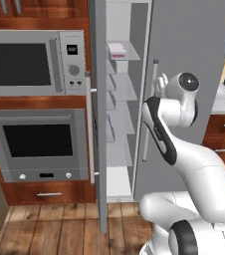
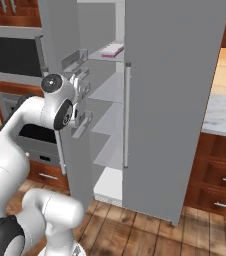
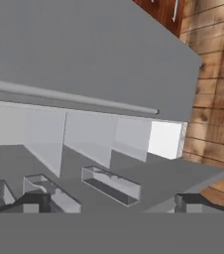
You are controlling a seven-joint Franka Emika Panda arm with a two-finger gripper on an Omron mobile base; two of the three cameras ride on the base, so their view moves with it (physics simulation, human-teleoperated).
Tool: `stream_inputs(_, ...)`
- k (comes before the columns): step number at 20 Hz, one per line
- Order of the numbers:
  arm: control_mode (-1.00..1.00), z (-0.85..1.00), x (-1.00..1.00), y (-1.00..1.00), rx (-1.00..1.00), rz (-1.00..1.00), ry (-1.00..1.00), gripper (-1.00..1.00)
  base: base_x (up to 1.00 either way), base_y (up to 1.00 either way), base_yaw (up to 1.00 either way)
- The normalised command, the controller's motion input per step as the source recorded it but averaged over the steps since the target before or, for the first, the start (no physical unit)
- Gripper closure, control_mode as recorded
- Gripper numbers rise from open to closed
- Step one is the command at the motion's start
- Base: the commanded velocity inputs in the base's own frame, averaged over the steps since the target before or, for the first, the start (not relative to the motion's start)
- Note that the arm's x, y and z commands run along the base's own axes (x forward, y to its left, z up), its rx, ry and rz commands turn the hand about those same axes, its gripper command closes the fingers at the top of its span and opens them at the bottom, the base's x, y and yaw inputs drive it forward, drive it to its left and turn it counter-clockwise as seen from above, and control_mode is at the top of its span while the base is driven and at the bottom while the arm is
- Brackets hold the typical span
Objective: The ice cube tray has been filled with water. Take the tray and place it in the freezer to make ice. Close the freezer door after placing the tray.
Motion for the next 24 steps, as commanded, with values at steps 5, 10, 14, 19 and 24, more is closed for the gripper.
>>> stream_inputs(5,-1.00,0.00,0.00,0.08,0.00,-0.09,0.00,-1.00,0.00,0.00,0.00)
stream_inputs(10,-1.00,-0.05,-0.01,0.05,-0.02,-0.11,0.00,-1.00,0.00,0.00,0.00)
stream_inputs(14,-1.00,-0.04,-0.27,0.50,-0.16,-0.07,-0.08,-1.00,0.00,0.00,0.00)
stream_inputs(19,-1.00,0.00,-0.56,0.40,-0.14,-0.06,-0.08,-1.00,0.00,0.00,0.00)
stream_inputs(24,-1.00,0.00,-0.94,0.07,-0.11,0.01,-0.04,-1.00,0.00,0.00,0.00)
